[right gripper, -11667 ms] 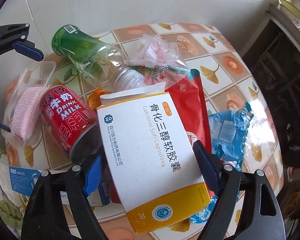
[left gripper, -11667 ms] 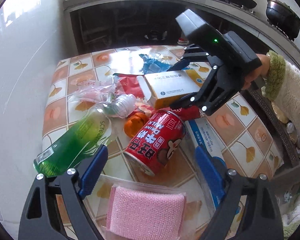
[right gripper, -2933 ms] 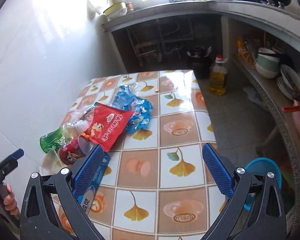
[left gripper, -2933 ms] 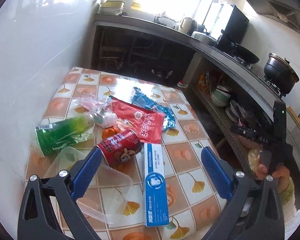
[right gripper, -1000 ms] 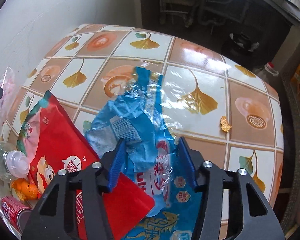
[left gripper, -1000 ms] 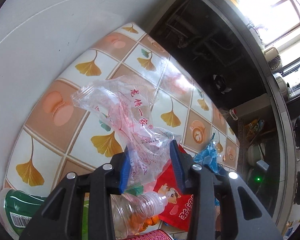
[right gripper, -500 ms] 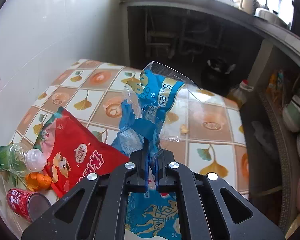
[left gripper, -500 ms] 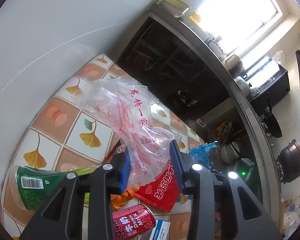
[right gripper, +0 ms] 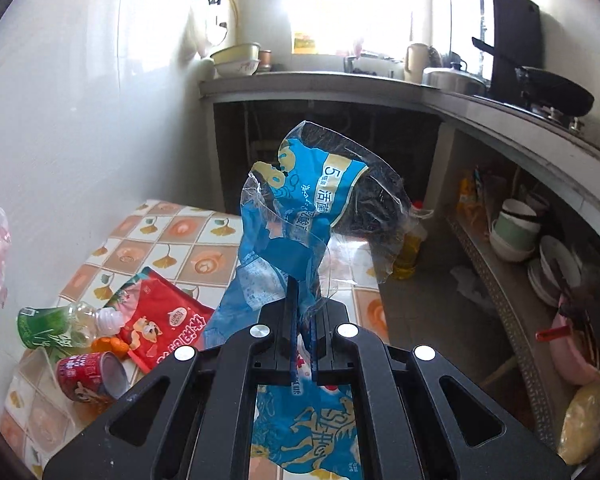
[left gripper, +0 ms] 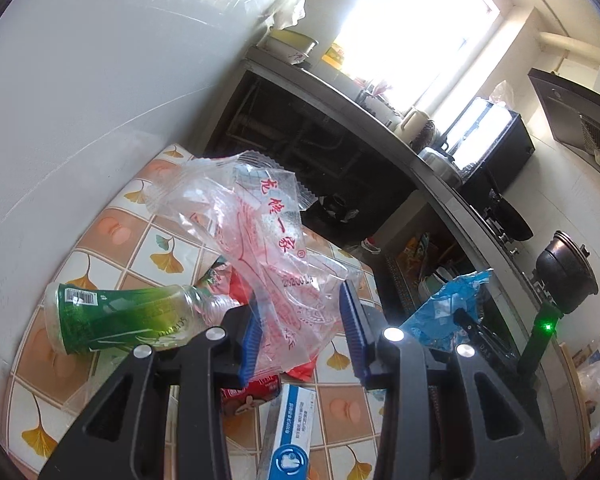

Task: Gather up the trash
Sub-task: 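Carry the blue wrapper and clear bag over the blue wastebasket with both tools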

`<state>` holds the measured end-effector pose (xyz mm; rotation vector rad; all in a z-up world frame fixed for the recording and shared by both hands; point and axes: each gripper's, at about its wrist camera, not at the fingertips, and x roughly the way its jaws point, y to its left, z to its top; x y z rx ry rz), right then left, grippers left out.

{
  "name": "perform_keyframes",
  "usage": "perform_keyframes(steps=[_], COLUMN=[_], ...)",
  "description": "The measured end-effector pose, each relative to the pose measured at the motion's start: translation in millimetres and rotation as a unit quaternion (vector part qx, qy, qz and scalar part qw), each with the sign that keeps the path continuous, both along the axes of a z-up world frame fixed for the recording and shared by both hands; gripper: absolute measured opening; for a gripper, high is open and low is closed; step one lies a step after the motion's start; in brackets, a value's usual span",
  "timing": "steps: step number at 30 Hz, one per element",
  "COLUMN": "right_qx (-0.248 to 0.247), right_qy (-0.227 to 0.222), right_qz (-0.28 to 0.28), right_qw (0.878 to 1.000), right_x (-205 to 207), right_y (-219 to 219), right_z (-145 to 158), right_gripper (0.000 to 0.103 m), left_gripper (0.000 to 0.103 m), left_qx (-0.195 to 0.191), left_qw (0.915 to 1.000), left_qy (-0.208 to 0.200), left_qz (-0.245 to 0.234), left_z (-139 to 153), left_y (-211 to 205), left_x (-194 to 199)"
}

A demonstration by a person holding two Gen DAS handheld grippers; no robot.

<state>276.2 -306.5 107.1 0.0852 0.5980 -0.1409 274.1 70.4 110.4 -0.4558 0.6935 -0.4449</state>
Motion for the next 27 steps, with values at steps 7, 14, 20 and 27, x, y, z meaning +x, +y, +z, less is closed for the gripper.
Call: perform_keyframes(steps=[7, 14, 20, 27], right_qx=[0.047, 0.082, 0.108, 0.145], right_qy=[-0.015, -0.013, -0.012, -0.007], right_qz=[-0.037, -0.113, -0.162, -0.196], right_qw=[0.998, 0.990, 0.981, 0.970], right_x=[-75, -145, -187, -220], right_y=[-21, -58, -87, -121], right_z=[13, 1, -21, -48], right_gripper=[0.003, 0.003, 0.003, 0.003], left_gripper=[0.036, 0.036, 0.036, 0.036], left_qx=[-0.004, 0.014, 0.043, 0.075], left_qw=[0.9983, 0.9895, 0.9769, 0.9595], left_qy=[-0.010, -0.011, -0.008, -0.012], left_qz=[-0.057, -0.143, -0.209, -0.271], left_z=[-4, -16, -24, -33], left_y=[-33, -94, -156, -230], left_x=[-45, -70, -92, -118])
